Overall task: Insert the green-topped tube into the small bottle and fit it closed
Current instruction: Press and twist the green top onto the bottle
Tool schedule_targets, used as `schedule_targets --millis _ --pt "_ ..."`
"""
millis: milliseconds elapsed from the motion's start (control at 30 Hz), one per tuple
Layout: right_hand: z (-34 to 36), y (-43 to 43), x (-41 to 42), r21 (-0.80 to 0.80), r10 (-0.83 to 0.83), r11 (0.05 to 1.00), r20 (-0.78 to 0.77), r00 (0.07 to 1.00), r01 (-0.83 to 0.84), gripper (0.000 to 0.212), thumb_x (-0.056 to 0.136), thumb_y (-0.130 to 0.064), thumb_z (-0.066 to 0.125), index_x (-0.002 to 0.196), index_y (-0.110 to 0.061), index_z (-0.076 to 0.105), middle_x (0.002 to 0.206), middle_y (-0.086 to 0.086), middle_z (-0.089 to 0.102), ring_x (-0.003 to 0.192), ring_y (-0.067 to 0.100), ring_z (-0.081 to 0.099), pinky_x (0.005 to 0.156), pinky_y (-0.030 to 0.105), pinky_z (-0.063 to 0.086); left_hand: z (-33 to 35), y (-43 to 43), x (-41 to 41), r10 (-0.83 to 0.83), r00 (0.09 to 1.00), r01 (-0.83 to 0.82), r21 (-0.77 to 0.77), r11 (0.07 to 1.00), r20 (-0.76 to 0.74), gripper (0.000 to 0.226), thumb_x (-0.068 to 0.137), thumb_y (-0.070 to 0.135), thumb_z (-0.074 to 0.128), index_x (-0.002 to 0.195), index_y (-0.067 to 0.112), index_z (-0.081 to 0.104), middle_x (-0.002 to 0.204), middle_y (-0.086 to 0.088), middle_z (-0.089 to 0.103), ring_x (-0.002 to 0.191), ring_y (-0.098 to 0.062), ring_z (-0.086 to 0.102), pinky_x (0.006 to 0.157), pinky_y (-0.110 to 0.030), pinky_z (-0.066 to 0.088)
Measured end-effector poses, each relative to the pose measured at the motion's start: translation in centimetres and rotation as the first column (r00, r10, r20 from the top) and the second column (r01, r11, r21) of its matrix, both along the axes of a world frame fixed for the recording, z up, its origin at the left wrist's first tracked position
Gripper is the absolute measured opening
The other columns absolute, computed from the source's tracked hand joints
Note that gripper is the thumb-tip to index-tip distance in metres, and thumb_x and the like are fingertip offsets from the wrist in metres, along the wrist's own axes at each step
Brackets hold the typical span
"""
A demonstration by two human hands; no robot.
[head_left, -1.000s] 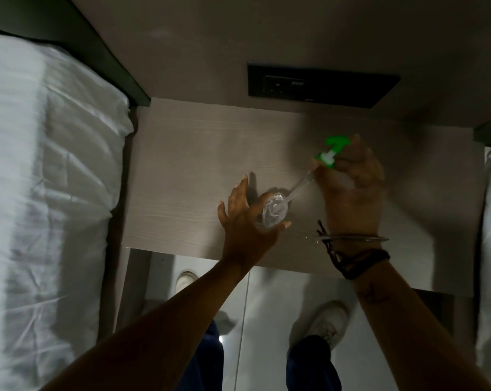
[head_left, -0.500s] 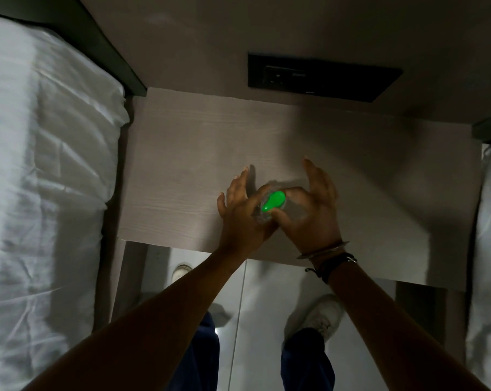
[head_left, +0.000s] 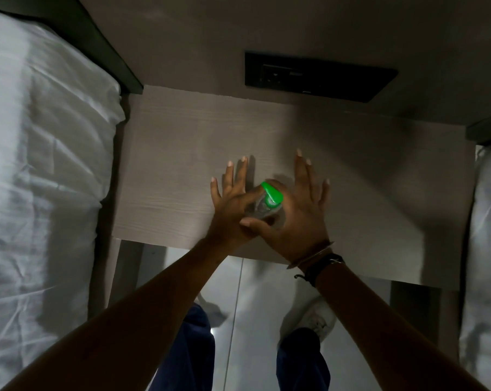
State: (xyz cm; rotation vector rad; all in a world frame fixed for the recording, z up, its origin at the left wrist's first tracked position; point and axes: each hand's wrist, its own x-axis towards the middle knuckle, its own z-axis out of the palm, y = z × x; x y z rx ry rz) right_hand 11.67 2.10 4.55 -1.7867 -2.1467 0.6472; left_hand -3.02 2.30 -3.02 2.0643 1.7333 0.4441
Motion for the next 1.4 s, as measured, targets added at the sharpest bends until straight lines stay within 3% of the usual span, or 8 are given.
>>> schedule_targets --millis 267,400,533,767,933,1133,1300,1400 --pt "-0.2 0.0 1.2 0.056 -0.118 0.991 -0.016 0.993 0.119 0.047 0.071 -0.059 0.064 0.089 -0.016 0.07 0.156 0.009 0.031 0.143 0.029 0.018 0.111 0.069 0.012 1.4 0.9 -0.4 -0.16 0.987 0.158 -0.062 0.985 -0.017 0.066 0.075 0.074 0.047 0.135 0.046 0.041 0.162 -0.009 0.0 0.145 -0.027 -0.016 0.109 -0.053 -0.014" --pt "-0.3 0.1 0.4 0.002 -0.109 0.994 -0.003 0.994 0.109 0.077 0.07 -0.074 0.059 0.126 -0.021 0.055 0.161 0.013 0.011 0.147 0.031 0.007 0.114 0.062 0.001 1.9 1.7 -0.9 -0.193 0.979 0.201 -0.129 0.971 0.068 0.066 0.074 0.066 0.053 0.136 0.044 0.043 0.162 -0.008 -0.003 0.143 -0.025 -0.02 0.11 -0.053 -0.015" --pt "0.2 -0.3 0.4 -0.018 -0.15 0.988 -0.236 0.96 0.15 0.076 0.073 -0.04 0.067 0.14 -0.018 0.04 0.158 0.012 0.024 0.145 0.031 0.019 0.112 0.067 0.018 2.2 2.0 -1.2 -0.228 0.962 0.252 -0.164 0.954 0.149 0.061 0.073 0.069 0.057 0.128 0.045 0.05 0.162 -0.001 -0.003 0.146 -0.022 -0.018 0.11 -0.047 -0.016" --pt "0.2 0.2 0.0 -0.008 -0.12 0.993 -0.082 0.989 0.119 0.079 0.066 -0.067 0.071 0.124 -0.016 0.053 0.157 0.018 0.021 0.142 0.036 0.022 0.111 0.058 0.024 2.0 2.3 -1.5 -0.248 0.943 0.29 -0.184 0.939 0.22 0.068 0.076 0.055 0.059 0.139 0.047 0.035 0.159 0.007 -0.009 0.144 -0.017 -0.02 0.11 -0.048 -0.016" --pt "0.4 0.1 0.6 0.065 -0.093 0.992 -0.228 0.969 0.11 0.049 0.07 -0.029 0.077 0.109 -0.016 0.051 0.148 0.02 0.04 0.133 0.043 0.037 0.105 0.06 0.031 2.4 2.8 -1.4 -0.279 0.93 0.333 -0.227 0.915 0.239 0.063 0.072 0.061 0.061 0.131 0.044 0.047 0.155 0.014 -0.009 0.142 -0.01 -0.019 0.111 -0.044 -0.016" --pt "0.3 0.3 0.2 -0.013 -0.194 0.981 -0.128 0.973 0.194 0.071 0.061 -0.072 0.067 0.104 -0.015 0.062 0.148 0.017 0.038 0.134 0.034 0.036 0.107 0.05 0.034 2.5 3.3 -1.4 -0.3 0.926 0.354 -0.247 0.902 0.229 0.061 0.076 0.058 0.056 0.134 0.047 0.042 0.154 0.016 -0.009 0.143 -0.011 -0.017 0.112 -0.048 -0.014" --pt "0.3 -0.5 1.0 0.023 -0.048 0.998 -0.214 0.976 0.054 0.035 0.07 -0.023 0.066 0.1 -0.005 0.067 0.152 0.021 0.033 0.136 0.043 0.034 0.104 0.065 0.031 2.4 3.5 -1.3 -0.295 0.919 0.363 -0.268 0.892 0.262 0.064 0.069 0.068 0.057 0.128 0.051 0.044 0.152 0.019 -0.008 0.142 -0.007 -0.017 0.111 -0.043 -0.015" --pt "0.5 -0.3 0.9 0.038 -0.162 0.985 -0.14 0.977 0.169 0.036 0.067 -0.031 0.077 0.091 -0.006 0.068 0.148 0.014 0.044 0.135 0.041 0.036 0.103 0.061 0.032 2.4 3.5 -1.4 -0.297 0.914 0.371 -0.272 0.888 0.278 0.061 0.069 0.066 0.059 0.125 0.055 0.039 0.153 0.019 -0.007 0.142 -0.007 -0.016 0.111 -0.045 -0.015"
